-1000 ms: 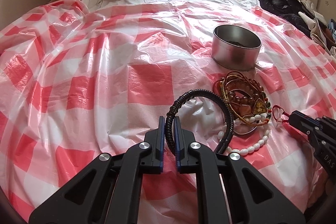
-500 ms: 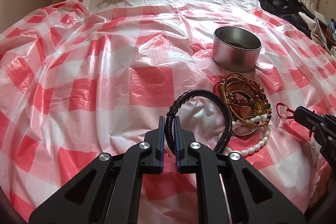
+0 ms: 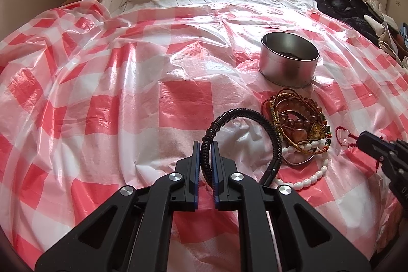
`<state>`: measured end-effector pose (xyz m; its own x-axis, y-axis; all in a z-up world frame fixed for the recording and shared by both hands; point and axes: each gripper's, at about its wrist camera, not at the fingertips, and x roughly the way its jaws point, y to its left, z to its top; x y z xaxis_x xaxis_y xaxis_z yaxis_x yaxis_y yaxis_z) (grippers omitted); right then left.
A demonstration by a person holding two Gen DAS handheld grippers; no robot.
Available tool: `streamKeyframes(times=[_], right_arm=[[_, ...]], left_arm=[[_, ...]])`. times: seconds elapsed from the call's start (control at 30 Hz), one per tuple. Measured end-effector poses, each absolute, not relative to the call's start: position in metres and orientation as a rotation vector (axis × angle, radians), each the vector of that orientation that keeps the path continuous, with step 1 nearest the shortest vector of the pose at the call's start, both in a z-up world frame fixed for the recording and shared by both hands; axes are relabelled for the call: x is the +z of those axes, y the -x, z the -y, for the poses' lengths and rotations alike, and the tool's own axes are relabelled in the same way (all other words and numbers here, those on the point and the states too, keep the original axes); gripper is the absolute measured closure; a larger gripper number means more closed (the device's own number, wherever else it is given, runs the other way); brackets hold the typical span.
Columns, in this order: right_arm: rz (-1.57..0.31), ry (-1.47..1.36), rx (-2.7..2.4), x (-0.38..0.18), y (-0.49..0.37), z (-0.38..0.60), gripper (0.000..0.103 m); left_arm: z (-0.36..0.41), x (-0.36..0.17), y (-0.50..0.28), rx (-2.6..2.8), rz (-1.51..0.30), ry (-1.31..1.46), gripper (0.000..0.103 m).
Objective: Organize jewelry
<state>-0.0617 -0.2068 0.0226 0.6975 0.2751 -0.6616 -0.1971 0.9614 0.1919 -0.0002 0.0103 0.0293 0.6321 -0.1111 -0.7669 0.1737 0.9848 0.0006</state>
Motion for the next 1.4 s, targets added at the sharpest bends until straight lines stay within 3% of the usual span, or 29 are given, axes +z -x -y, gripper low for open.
streamKeyframes(times=[0.1,0.17,0.2,0.23,0.43,0.57,0.63,0.73,1.0,1.4], right_arm=[[-0.794,-0.117,0.259,0.015,0.058,0.207,0.097],[-0.801,-0.119,0.253,0.013,0.058,0.208,0.079],[-0.792,-0.121,0.250,0.014,0.059,0.208,0.057],[-0.782,-0.119,0.253,0.016,0.061,0.208,0.050],[-0.829,-0.051,0.262,0.007,0.059,0.195,0.050],[-0.852,-0.031,0.233,0.002,0.057,0.196,0.056],[-0.857,-0.027,0.215,0.001,0.056,0.199,0.079],[-0.851,-0.042,0.211,0.003,0.056,0.203,0.096],[-0.725,-0.069,0.260,0.029,0.068,0.203,0.098],[-0.687,-0.094,0.281,0.036,0.069,0.203,0.098]], left_arm=[[-0.013,0.030,-0.001,-0.160,-0.875,-0.078,0.096],[-0.015,0.030,-0.002,-0.159,-0.878,-0.078,0.096],[-0.014,0.028,-0.002,-0.158,-0.879,-0.077,0.096],[-0.015,0.028,-0.003,-0.157,-0.881,-0.076,0.095],[-0.013,0.024,-0.004,-0.152,-0.889,-0.077,0.095],[-0.010,0.019,-0.005,-0.149,-0.906,-0.086,0.095],[-0.007,0.016,-0.006,-0.151,-0.914,-0.098,0.095],[-0.002,0.014,-0.005,-0.150,-0.915,-0.135,0.095],[-0.015,0.035,0.001,-0.195,-0.851,-0.016,0.096],[-0.012,0.032,0.001,-0.185,-0.854,-0.022,0.096]])
